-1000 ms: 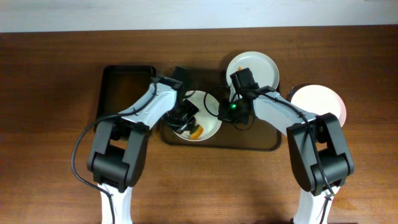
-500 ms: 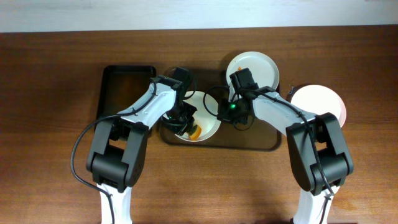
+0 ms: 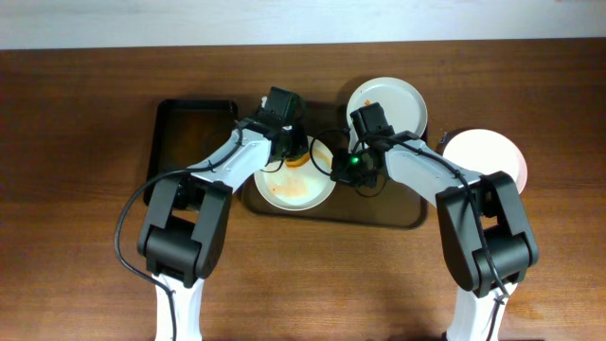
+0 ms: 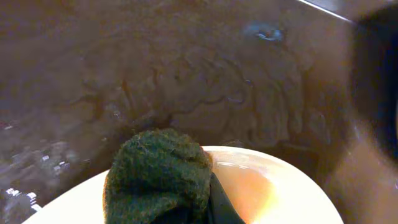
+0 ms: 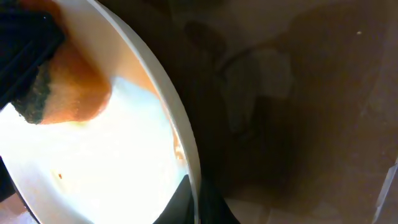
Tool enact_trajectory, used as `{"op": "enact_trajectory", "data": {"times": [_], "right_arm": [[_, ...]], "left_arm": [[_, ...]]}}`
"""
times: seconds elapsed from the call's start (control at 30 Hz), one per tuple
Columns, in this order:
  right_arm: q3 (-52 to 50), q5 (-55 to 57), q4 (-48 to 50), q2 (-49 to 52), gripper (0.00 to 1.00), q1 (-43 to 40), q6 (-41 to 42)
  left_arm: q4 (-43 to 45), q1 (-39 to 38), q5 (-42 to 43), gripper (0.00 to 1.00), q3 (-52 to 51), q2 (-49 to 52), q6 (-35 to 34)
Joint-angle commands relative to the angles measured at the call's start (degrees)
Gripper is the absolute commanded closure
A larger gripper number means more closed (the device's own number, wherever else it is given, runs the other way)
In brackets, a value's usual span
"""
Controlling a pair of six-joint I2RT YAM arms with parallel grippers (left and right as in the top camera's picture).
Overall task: Clean dirty plates on tray and stack at the side
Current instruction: 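Scrub the front plate with the sponge in the left gripper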
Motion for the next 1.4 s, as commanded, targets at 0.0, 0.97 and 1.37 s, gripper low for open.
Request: {"op": "enact_trajectory", "data": {"times": [0.0, 0.97, 1.37], "right_arm": [[-0.11, -0.37, -0.33, 0.94, 0.95, -0.15, -0.42], [-0.11, -0.85, -0.07, 0.94, 0.95, -0.15, -0.42], [-0.11, -0.85, -0.07, 0.94, 0.95, -0.15, -0.42]], "left_arm": [[-2.25, -0.7, 10.32, 1.0, -2.6, 6.56, 3.98], [-33.2, 5.9, 25.35, 1.0, -2.54, 6.56, -38.77], [-31.67, 6.19, 23.74, 1.0, -0.61, 6.54, -43.69]]}}
